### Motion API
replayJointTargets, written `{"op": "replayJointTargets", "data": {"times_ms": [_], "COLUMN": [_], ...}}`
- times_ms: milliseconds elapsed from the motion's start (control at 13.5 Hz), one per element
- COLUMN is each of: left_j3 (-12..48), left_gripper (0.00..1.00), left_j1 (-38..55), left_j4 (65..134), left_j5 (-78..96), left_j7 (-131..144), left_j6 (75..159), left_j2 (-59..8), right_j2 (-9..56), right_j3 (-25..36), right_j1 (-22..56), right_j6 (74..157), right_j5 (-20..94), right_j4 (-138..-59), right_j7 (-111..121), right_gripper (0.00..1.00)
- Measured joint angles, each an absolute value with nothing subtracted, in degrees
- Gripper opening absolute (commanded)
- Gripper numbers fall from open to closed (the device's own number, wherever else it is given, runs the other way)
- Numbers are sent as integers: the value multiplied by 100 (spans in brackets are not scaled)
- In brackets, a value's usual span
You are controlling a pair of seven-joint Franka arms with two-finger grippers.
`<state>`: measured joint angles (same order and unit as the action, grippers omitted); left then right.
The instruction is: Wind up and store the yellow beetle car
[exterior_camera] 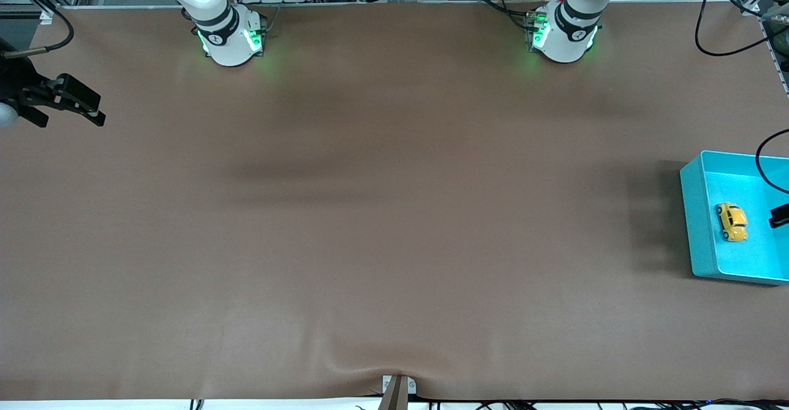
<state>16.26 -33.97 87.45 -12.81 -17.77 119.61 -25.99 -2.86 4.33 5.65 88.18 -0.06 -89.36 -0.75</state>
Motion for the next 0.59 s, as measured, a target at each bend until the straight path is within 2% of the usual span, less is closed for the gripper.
{"op": "replayJointTargets", "data": {"times_ms": [222,593], "left_j3": [1956,1329], "left_gripper": [100,100], "left_j1": [-3109,-1576], "left_j4": [9046,9153], "left_j5": [-1281,-1280], "left_j7": [-1181,-488], "left_j6": [11603,10414], "left_j2": [-2042,-1090], "right_j2": [-286,-285], "right_j3": [443,447], "right_j1": [564,564], "right_j6": [8787,8761], "right_j5": [-6,-7], "right_j4": [-8937,-8946], "right_j7": [-75,-75], "right_gripper": [100,100]}}
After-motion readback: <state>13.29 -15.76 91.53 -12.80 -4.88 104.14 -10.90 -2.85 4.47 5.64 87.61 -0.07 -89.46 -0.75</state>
